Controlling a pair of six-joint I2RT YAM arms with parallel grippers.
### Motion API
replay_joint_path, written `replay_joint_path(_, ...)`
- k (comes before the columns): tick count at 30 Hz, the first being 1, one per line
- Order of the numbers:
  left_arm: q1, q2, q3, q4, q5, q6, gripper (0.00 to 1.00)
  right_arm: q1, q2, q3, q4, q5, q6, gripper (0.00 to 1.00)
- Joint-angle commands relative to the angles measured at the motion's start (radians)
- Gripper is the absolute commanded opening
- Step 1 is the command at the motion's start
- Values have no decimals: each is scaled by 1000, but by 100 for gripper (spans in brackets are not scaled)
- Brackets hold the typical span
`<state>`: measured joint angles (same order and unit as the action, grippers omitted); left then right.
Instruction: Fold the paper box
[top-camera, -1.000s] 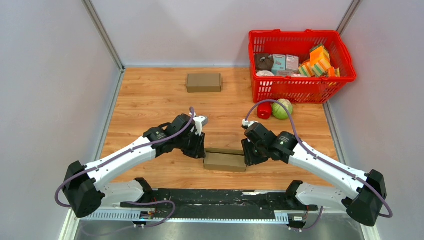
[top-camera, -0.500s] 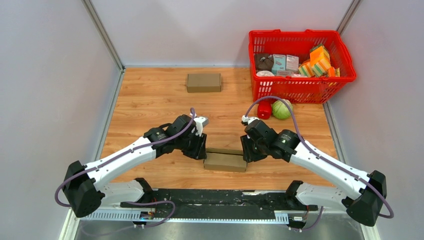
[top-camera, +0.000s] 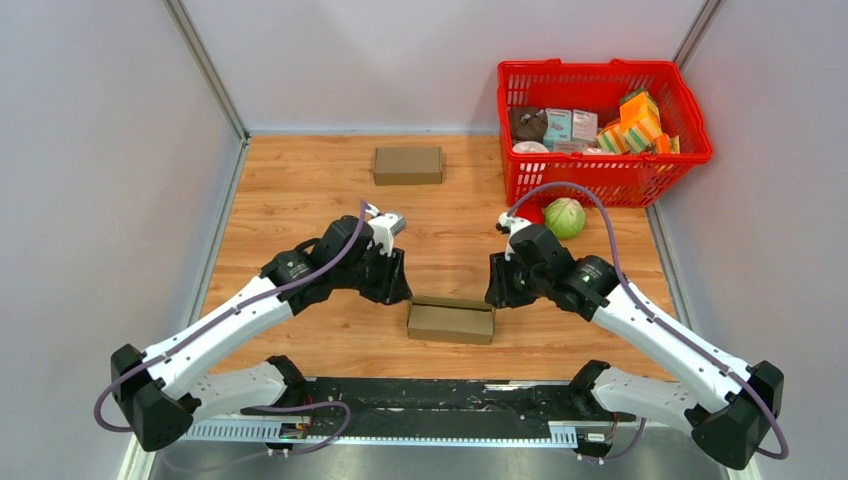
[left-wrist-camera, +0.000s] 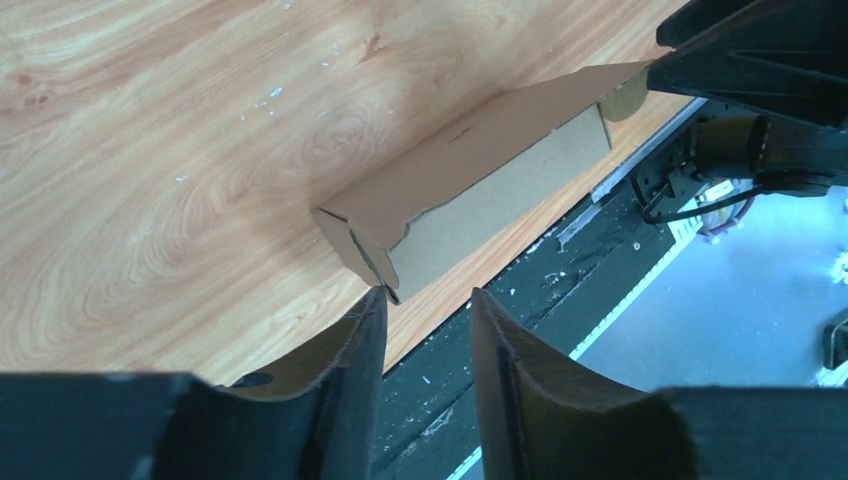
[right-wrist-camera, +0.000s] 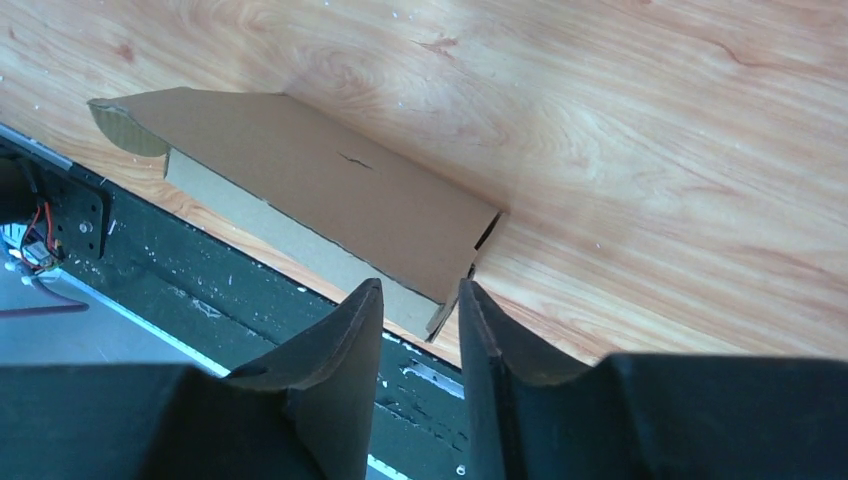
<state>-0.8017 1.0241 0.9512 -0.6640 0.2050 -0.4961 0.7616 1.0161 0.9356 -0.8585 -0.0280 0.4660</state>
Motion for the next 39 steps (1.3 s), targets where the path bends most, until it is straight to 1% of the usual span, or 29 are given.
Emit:
replay_joint_path(1, 7, 69, 47, 44, 43, 19, 43, -2, 6, 17, 64, -44, -49, 35)
replay_joint_path(3, 7, 85, 50, 43, 56, 25, 44, -2, 12, 16, 62, -55, -55, 34)
replay_joint_path(6, 6, 103, 54, 17, 34, 48, 47, -2, 30, 8, 56, -64, -63, 31)
replay_joint_path(12, -4, 129, 55, -14, -4, 74, 47, -2, 47, 11, 3, -18, -59, 30)
replay_joint_path(13, -5, 140, 55, -16, -4, 76, 46, -2, 47, 11, 0, -13, -59, 30)
replay_joint_path(14, -10, 146, 55, -11, -1, 76, 43, -2, 45, 12, -4, -12, -59, 30)
replay_joint_path(16, -16, 162, 57, -5, 1, 76, 41, -2, 45, 14, -11, -7, -58, 30)
replay_joint_path(19, -27, 178, 63, -5, -4, 77, 34, -2, 41, 11, -10, -9, -56, 29)
replay_joint_path(21, -30, 182, 60, -2, -12, 77, 31, -2, 42, 0, -4, -19, -61, 26)
replay_joint_path(24, -31, 179, 46, -6, -15, 73, 29, -1, 41, -18, 19, -52, -66, 24)
replay_joint_path(25, -31, 162, 43, -9, -16, 71, 29, 2, 39, -23, 22, -59, -67, 24)
replay_joint_path(26, -31, 147, 40, -12, -25, 71, 32, 1, 39, -27, 26, -62, -64, 24)
replay_joint_path(28, -30, 87, 40, -26, -39, 62, 41, 2, 38, -37, 27, -62, -69, 24)
replay_joint_path(29, -28, 70, 46, -28, -42, 59, 48, 2, 38, -38, 27, -61, -70, 24)
replay_joint_path(30, -25, 54, 69, -22, -32, 54, 50, 4, 38, -38, 30, -58, -73, 24)
replay_joint_path(31, -13, 50, 86, -13, -9, 51, 51, 4, 38, -37, 30, -61, -73, 24)
replay_joint_path(32, -8, 59, 102, 1, 43, 47, 51, 7, 39, -37, 33, -65, -73, 24)
replay_joint_path(33, -5, 95, 144, 27, 65, 33, 50, 8, 39, -35, 38, -70, -75, 25)
replay_joint_path(35, -1, 145, 190, 53, 98, 15, 46, 19, 42, -26, 39, -70, -75, 24)
replay_joint_path(36, 1, 196, 227, 94, 106, -7, 46, 27, 47, -24, 41, -67, -75, 24)
replay_joint_path(38, 15, 249, 270, 153, 117, -33, 43, 33, 49, -24, 44, -61, -73, 25)
replay_joint_path(39, 19, 308, 290, 196, 125, -48, 43, 33, 49, -24, 50, -61, -73, 25)
